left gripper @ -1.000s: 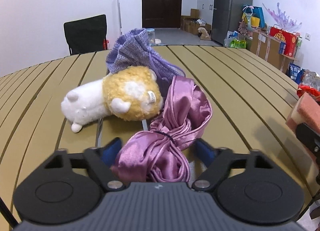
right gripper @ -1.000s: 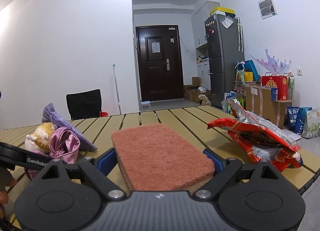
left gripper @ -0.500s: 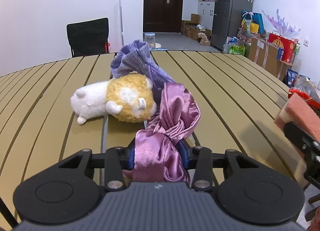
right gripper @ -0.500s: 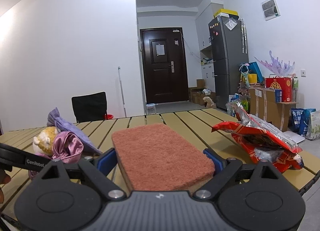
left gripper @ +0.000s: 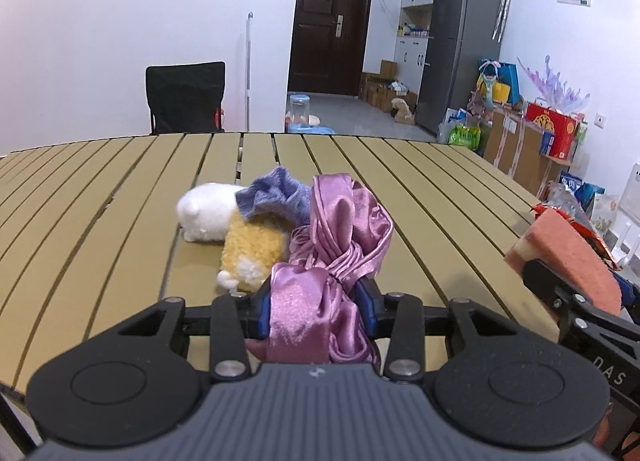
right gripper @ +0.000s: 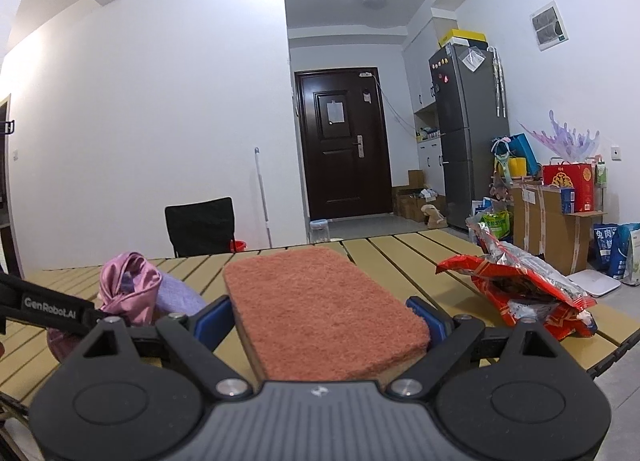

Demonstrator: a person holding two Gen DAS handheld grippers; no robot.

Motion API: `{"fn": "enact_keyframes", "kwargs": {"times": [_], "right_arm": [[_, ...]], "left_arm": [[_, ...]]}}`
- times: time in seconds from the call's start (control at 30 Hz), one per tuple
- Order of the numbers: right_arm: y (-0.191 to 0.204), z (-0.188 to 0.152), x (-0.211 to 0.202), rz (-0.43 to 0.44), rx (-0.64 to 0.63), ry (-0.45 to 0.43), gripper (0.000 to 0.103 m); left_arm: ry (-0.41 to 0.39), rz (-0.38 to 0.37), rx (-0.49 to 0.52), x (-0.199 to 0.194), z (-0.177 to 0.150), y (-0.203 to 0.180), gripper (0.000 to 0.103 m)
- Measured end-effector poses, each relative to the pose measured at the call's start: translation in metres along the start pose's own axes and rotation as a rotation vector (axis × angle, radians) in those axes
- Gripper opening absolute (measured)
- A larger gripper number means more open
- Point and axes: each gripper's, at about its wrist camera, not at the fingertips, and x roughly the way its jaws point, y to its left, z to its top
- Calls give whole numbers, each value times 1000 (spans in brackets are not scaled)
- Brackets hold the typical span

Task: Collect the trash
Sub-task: 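Lift the scrunchie with the left gripper while the right gripper holds the sponge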

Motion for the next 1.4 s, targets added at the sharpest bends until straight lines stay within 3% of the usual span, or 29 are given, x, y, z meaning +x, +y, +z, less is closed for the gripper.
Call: {"fn": "enact_keyframes", "kwargs": {"times": [0.57, 0.87, 1.4], "right_arm": [[23, -9, -57, 40, -1, -22, 91], [40, -29, -94, 78, -9, 14, 91], [62, -71, -157, 131, -36, 110, 91]], "left_arm": [[-51, -4, -87, -77, -33, 29, 41], [-63, 9, -95, -117, -57, 43, 41], [29, 80, -76, -165, -128, 66, 41]]}}
